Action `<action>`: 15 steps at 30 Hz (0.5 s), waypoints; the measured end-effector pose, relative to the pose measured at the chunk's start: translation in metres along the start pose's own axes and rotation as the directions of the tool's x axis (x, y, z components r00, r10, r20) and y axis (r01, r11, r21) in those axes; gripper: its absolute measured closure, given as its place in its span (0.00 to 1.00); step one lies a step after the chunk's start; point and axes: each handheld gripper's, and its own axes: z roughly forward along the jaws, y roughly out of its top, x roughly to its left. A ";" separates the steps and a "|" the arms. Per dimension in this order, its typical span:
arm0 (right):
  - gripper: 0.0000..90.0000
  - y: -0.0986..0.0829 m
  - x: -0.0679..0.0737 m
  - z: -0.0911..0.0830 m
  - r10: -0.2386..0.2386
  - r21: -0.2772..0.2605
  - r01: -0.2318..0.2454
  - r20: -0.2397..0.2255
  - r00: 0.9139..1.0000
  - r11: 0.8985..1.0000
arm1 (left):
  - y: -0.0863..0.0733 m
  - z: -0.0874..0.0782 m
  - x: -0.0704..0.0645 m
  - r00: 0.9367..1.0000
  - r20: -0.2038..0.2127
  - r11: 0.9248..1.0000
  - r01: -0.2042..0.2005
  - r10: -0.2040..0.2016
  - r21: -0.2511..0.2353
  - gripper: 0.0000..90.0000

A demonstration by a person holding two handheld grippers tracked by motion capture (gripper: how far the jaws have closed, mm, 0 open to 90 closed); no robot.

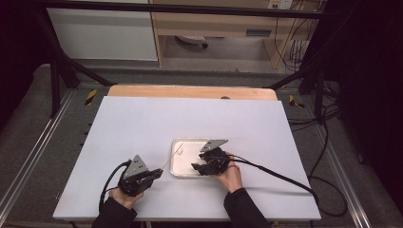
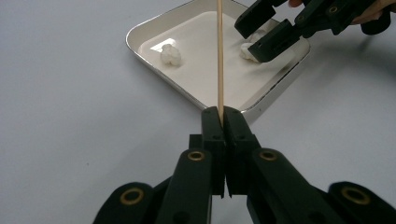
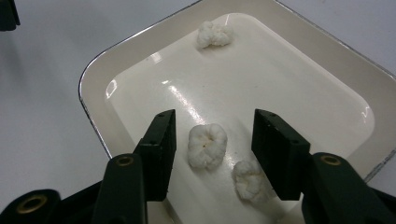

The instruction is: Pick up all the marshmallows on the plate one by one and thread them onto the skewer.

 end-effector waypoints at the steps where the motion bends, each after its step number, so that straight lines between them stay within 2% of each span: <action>1: 0.59 -0.001 0.000 0.001 -0.007 0.002 0.007 0.003 1.000 1.000 | 0.000 0.000 0.000 1.000 0.001 1.000 -0.001 0.001 0.000 0.98; 11: 0.68 -0.003 0.002 0.004 -0.033 -0.003 0.033 0.005 0.999 0.999 | 0.000 0.000 -0.001 1.000 -0.003 1.000 -0.002 0.002 -0.003 0.98; 15: 0.77 -0.004 0.003 0.004 -0.031 -0.005 0.031 0.007 1.000 1.000 | 0.000 0.000 -0.001 1.000 -0.002 1.000 -0.003 0.003 -0.009 0.98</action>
